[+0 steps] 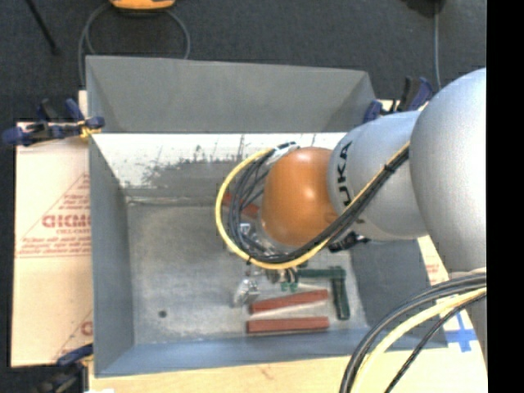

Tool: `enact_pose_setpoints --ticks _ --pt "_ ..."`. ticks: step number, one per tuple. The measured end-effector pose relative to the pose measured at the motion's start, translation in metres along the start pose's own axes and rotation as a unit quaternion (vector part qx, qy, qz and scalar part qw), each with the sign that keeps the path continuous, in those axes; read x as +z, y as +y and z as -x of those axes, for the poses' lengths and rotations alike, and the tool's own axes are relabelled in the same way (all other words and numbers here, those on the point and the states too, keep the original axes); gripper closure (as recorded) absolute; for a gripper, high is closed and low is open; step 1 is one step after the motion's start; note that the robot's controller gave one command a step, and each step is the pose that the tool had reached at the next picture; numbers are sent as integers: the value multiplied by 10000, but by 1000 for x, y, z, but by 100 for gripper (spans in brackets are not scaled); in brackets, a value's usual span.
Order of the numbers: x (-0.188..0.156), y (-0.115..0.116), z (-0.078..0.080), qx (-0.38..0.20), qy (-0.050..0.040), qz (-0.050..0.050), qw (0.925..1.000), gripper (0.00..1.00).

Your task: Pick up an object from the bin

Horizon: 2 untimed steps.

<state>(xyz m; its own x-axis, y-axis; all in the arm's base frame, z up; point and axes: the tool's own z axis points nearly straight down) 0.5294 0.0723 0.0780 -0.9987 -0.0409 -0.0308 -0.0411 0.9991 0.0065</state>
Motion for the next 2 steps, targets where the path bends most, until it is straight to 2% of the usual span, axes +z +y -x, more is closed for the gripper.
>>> enact_pose_setpoints --ticks 1,2 --pt "0 0 0 0 4 0 10000 0" --pt "-3 -26 -17 -383 111 -20 9992 0"
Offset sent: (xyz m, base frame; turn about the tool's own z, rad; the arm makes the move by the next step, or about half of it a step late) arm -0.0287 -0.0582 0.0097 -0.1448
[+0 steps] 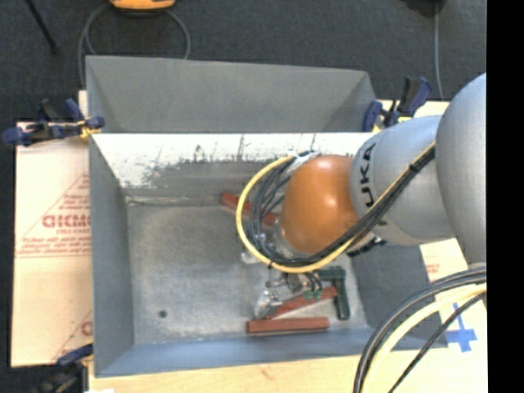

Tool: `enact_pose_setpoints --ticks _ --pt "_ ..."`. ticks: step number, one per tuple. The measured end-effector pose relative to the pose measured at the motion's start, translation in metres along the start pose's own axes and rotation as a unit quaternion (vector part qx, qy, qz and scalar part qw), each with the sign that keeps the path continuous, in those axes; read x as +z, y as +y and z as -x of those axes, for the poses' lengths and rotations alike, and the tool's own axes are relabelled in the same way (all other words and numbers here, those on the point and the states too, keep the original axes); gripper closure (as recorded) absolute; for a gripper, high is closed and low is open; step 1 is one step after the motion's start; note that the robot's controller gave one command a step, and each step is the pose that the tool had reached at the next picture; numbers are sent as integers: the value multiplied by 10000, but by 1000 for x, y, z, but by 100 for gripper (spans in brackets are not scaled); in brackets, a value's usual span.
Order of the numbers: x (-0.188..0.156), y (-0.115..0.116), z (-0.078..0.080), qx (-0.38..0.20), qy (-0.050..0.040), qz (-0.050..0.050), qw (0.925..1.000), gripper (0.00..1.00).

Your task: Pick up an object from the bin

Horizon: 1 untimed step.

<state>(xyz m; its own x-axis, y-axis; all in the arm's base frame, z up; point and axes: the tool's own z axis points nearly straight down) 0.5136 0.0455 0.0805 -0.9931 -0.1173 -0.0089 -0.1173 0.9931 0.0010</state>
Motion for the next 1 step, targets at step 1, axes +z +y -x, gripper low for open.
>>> enact_pose_setpoints --ticks 1 --pt "-17 -33 -13 -109 26 -10 9999 0"
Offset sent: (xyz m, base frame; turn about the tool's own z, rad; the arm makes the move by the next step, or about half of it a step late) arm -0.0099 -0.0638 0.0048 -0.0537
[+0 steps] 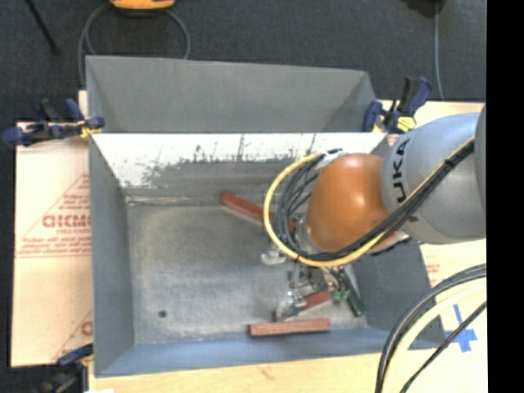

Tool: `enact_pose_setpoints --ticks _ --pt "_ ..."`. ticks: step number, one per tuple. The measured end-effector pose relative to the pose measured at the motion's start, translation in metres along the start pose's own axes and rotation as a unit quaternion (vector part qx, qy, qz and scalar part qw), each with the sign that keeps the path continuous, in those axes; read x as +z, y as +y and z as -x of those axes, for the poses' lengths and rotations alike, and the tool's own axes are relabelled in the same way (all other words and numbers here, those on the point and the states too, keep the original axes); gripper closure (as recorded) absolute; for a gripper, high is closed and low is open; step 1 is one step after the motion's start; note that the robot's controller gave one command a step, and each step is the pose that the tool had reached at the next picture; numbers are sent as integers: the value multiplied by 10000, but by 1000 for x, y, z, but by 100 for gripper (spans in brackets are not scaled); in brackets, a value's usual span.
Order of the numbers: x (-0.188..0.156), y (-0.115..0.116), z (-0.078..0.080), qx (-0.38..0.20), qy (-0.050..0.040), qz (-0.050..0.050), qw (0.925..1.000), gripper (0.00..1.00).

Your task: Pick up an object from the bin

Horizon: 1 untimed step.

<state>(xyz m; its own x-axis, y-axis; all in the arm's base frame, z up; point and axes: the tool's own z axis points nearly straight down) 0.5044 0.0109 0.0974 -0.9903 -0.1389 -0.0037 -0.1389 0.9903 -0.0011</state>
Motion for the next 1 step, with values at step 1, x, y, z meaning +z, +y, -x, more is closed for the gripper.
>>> enact_pose_setpoints --ticks 1 --pt "-3 -7 -1 -19 -3 -3 10000 0"
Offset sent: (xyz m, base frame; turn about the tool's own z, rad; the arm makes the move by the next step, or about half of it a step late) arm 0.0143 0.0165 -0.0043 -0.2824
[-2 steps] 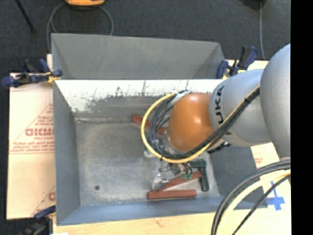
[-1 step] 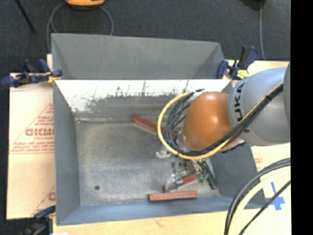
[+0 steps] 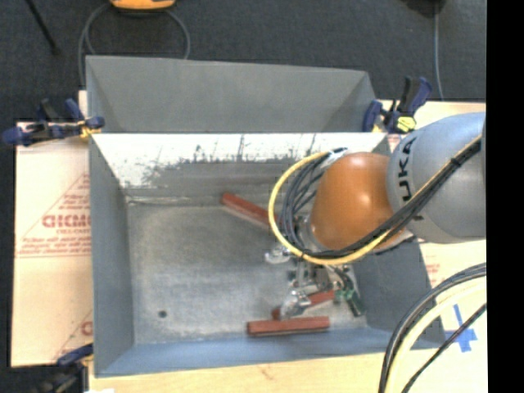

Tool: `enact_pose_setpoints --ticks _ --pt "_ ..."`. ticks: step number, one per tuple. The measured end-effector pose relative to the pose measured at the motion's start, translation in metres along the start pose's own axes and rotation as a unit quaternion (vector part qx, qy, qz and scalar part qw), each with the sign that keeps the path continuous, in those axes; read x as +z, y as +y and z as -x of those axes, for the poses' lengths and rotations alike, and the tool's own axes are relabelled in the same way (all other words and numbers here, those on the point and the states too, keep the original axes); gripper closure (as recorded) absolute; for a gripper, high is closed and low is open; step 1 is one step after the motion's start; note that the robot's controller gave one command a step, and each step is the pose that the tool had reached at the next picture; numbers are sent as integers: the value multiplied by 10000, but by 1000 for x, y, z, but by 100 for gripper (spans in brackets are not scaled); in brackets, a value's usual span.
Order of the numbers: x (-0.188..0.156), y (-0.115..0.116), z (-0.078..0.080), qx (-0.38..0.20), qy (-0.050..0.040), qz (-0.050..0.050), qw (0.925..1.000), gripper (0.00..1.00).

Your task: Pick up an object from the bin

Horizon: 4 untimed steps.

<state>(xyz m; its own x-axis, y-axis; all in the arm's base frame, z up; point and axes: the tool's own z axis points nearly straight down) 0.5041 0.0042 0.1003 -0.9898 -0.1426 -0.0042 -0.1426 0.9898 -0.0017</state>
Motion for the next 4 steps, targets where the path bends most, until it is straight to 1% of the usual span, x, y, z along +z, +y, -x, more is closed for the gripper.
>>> enact_pose_setpoints --ticks 1,2,3,4 --pt "5 -5 5 -473 8 -4 9989 0" --pt "18 -53 -29 -1304 -48 -3 9915 100" --pt "18 -53 -29 -1296 -47 -2 9916 100" --pt "-134 -61 -25 -1051 -5 8 9945 100"
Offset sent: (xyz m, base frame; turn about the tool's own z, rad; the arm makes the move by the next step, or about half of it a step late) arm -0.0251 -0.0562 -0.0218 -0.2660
